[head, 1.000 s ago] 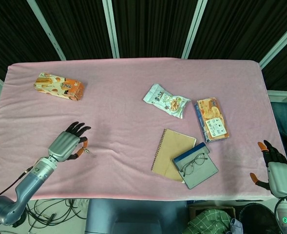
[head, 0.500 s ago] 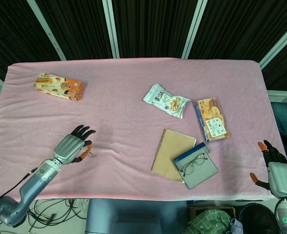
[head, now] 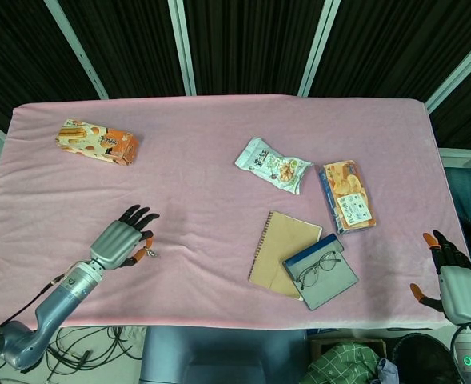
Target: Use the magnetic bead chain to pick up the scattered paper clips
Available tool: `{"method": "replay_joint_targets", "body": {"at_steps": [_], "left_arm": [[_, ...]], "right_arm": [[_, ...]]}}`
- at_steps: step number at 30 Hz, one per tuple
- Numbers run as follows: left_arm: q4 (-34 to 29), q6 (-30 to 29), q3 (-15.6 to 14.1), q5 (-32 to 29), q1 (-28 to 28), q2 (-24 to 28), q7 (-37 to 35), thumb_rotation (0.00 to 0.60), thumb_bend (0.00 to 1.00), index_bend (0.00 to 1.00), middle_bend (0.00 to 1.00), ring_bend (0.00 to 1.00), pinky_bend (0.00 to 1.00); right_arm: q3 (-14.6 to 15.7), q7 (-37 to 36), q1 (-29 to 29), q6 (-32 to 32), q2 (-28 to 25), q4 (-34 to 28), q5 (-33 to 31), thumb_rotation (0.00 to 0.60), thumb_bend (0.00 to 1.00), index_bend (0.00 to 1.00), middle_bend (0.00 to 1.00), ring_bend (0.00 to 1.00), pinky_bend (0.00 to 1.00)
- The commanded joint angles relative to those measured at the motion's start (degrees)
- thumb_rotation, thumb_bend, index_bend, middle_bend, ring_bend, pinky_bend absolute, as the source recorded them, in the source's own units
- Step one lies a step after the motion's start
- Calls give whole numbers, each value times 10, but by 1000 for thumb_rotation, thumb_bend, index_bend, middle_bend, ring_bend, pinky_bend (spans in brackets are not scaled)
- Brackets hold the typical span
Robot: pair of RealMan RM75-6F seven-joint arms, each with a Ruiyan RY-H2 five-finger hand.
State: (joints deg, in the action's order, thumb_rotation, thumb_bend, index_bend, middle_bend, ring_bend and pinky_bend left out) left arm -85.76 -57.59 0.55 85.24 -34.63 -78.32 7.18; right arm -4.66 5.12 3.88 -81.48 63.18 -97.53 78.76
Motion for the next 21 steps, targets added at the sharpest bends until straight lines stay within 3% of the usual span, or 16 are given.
{"method": "replay_joint_targets", "body": {"at_steps": [1, 21], "left_arm": [[3, 0, -1, 1, 0, -2, 0, 600, 440, 553, 108, 0, 0], [3, -14, 10, 15, -8, -2, -15, 600, 440, 552, 108, 0, 0]], "right_arm": [[0, 0, 0, 0, 0, 0, 0, 600, 160, 0, 11, 83, 172], [0, 0, 0, 0, 0, 0, 1, 600, 161, 0, 11, 83, 172]]}}
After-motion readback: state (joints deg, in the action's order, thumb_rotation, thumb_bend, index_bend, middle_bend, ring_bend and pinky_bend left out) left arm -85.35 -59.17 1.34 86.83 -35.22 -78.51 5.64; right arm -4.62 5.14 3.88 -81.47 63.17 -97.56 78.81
